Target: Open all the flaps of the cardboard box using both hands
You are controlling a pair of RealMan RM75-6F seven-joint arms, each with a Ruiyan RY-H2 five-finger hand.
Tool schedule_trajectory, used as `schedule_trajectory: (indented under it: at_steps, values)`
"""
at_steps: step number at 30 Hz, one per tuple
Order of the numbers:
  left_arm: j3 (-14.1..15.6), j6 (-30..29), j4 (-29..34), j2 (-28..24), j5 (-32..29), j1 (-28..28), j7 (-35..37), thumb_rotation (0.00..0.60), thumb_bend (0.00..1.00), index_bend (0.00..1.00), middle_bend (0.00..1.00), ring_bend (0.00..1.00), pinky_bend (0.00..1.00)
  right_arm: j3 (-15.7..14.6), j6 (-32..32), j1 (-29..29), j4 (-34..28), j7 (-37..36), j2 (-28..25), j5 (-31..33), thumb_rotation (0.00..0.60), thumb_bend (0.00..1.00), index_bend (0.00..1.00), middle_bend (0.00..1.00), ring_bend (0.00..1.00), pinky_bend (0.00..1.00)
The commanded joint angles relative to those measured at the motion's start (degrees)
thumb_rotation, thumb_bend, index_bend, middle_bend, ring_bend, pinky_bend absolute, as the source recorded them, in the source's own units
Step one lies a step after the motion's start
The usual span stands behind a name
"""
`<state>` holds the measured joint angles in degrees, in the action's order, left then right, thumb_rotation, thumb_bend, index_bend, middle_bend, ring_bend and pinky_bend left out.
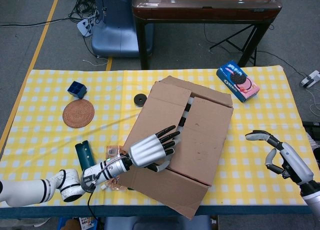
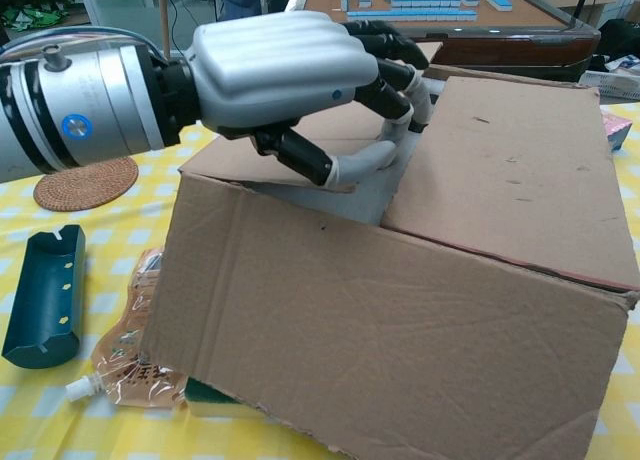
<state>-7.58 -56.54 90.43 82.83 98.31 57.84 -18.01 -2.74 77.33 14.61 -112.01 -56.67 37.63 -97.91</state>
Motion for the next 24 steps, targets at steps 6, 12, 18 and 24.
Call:
schedule_trajectory:
  at_steps: [6,12,18,24]
  values:
    - [-1.3,-1.6,3.2,-3.1,-1.2,-0.9,-0.4,0.146,0.56,0.61,0.22,0.07,0.00,0.2,-0.2,0.0,0.2,0.0,0.4,0.2,0.600,0.97,0.26,0.24,0.11,0.16]
    - [-2.1,-2.5,5.5,-5.9,-1.9,-1.6,-1.5,0.147,0.56,0.61,0.22,0.07,0.00,0.4,-0.1,0.1,0.6,-0.5,0.8,0.0,0.600,0.97,0.25,0.24,0.11,0.16]
    - [-2.8,-3.7,6.9,-8.3,-2.8,-2.6,-2.3,0.153,0.56,0.61,0.22,0.07,0.00,0.5,0.1,0.2,0.7,-0.8,0.6,-0.3,0.600,0.97,0.25,0.24,0.11,0.16]
    - [-3.1,-5.6,7.6,-10.6,-2.9,-4.0,-2.8,0.154,0.56,0.61,0.22,0.07,0.00,0.5,0.0,0.2,0.4,-0.9,0.3,-0.5,0.600,0.97,0.25,0.24,0.11,0.16]
